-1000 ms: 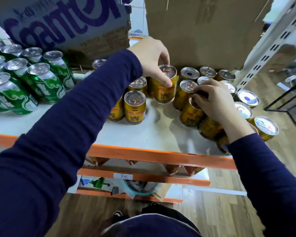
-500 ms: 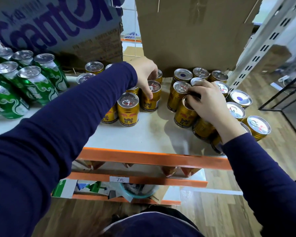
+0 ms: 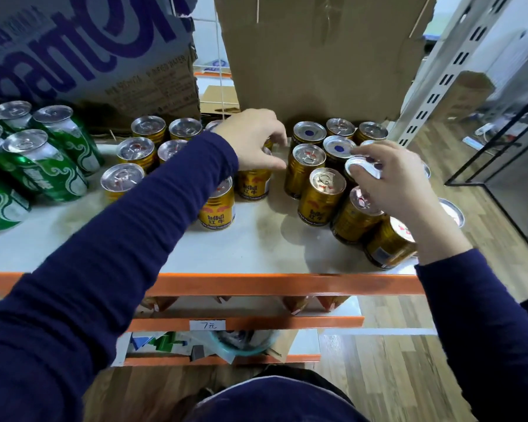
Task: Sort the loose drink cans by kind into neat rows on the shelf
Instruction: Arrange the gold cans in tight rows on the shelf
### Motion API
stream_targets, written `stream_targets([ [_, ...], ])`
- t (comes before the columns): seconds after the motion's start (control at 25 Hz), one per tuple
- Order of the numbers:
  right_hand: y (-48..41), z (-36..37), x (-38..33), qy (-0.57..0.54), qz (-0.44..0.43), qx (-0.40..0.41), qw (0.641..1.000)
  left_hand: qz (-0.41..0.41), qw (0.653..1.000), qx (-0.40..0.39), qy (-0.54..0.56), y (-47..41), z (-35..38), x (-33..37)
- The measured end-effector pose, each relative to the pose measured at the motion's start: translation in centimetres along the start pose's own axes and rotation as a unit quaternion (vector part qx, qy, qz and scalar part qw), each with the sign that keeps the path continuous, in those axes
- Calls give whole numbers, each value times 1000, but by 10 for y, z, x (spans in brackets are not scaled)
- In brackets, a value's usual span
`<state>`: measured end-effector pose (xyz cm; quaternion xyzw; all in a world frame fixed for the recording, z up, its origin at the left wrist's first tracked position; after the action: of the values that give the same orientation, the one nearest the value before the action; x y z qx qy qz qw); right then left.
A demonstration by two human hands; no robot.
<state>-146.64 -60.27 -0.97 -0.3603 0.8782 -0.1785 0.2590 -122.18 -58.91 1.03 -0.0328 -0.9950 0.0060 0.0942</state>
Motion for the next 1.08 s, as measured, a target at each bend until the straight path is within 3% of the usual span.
stream_targets([
  [0.12, 21, -20, 6, 6, 17, -38, 999, 60, 997, -14, 51, 6, 17, 34],
  [0.32, 39, -19, 9, 44, -4, -133, 990, 56, 997, -46, -5, -5, 43, 65],
  [0.72, 37, -5, 6, 109, 41, -111, 987, 59, 997, -39, 32, 13, 32, 53],
  [1.08, 26, 1, -4, 63, 78, -132, 986, -44, 998, -28, -31, 35, 8, -7],
])
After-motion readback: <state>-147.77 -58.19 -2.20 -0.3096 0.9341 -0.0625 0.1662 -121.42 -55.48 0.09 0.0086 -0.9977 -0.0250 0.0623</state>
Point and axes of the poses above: each hand's wrist, its own y-axis away from the middle knuckle, its own z-axis out of the palm, x = y × z, the point moved 2 cm from there along -y, towards the middle knuckle, and after that the axes turned 14 degrees about -z, right-handed, at the moved point
